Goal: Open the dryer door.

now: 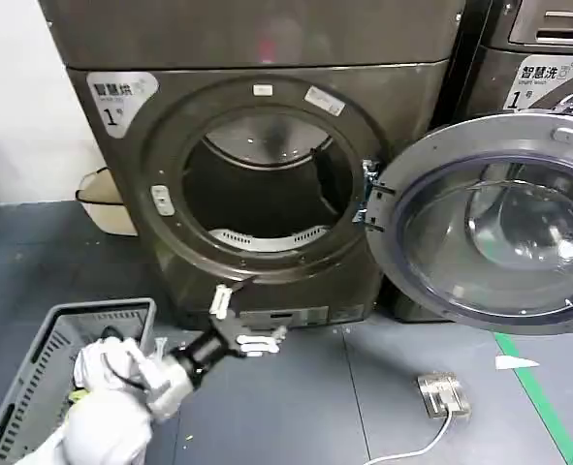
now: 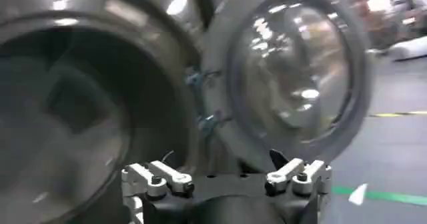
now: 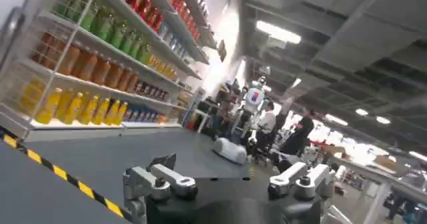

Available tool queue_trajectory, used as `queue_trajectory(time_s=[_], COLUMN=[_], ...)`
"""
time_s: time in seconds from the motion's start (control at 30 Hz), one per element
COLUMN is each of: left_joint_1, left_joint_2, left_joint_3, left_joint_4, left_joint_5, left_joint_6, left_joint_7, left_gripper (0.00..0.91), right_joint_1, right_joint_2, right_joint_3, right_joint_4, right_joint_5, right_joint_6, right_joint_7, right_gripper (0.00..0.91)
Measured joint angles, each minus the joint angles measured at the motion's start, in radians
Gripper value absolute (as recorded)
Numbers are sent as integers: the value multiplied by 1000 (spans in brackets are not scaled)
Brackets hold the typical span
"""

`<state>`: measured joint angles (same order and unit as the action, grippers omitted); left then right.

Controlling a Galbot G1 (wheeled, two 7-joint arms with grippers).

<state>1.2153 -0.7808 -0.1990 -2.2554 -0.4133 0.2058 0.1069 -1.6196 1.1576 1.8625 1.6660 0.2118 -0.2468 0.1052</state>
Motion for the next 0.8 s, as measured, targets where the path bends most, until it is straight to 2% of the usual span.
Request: queue_trajectory(time_s=[0.13,0.33,0.53,0.8], left_joint_1=[126,278,382,467], left_joint_2=[0,-6,-12,30], left_joint_3=[-142,-374,-598,-823], left_joint_4=[-58,-125,-138,-82], left_joint_5=[-83,-307,-500,-824], left_joint_6=[116,330,519,532], left_joint_7=[-102,-304,-381,-533], left_gripper=[907,907,907,907], right_joint_1=[12,25,26,17], right_joint_2=[0,-6,1,3], right_joint_3=[-17,-30,-42,-31], right_joint_4=[-8,-8,-8,-7], right_joint_5=[0,8,17,41], right_joint_6=[4,7,10,14], right_joint_7=[-2,-7,-11,-2], right_gripper=[907,907,907,907])
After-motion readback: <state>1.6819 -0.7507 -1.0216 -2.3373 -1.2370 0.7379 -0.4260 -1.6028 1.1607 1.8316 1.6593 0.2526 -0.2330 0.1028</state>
